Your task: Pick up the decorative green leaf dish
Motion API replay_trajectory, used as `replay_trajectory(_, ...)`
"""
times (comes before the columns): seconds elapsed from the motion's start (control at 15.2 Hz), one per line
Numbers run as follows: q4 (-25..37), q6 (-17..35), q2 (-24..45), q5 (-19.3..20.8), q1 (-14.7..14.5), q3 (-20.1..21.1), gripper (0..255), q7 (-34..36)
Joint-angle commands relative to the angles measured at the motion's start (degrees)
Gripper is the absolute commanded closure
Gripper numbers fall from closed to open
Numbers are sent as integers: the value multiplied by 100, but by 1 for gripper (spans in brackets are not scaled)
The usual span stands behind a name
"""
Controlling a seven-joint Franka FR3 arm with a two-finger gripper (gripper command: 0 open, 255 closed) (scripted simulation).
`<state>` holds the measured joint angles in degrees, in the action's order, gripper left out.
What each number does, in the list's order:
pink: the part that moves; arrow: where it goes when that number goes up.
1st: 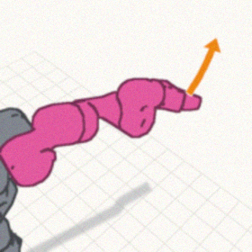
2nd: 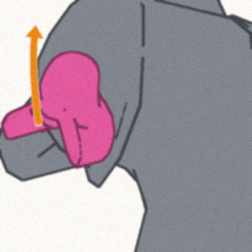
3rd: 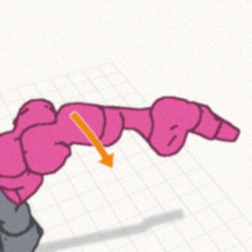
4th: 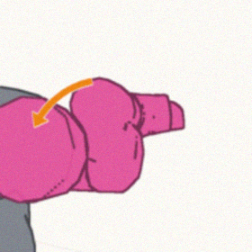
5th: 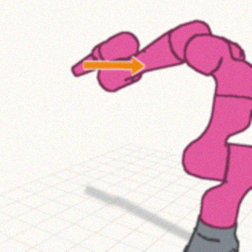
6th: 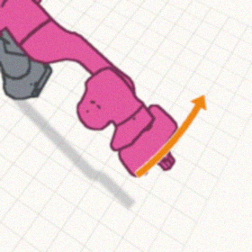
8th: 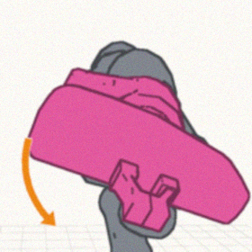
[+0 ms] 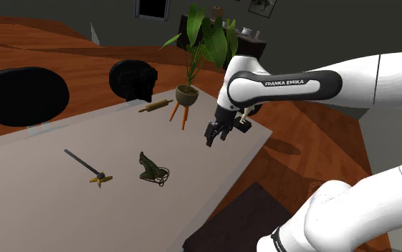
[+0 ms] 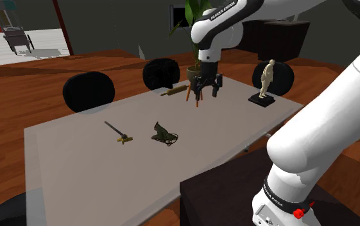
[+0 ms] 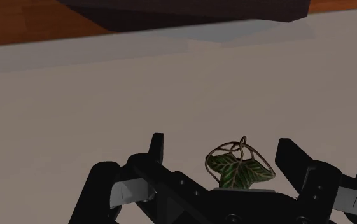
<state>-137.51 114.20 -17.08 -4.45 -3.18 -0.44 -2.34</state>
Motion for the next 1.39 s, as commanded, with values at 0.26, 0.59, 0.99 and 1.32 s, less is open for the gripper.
replay_trajectory(0.26, 475, 781, 1263, -294, -128, 100, 0, 126)
replay_trajectory(0.59, 1076, 1265, 2352, -522, -222, 193, 0, 216)
replay_trajectory(0.99, 2035, 1626, 3666, -740, -310, 303, 0, 326)
replay_trajectory(1.32, 3043, 1740, 4774, -859, -377, 384, 0, 444)
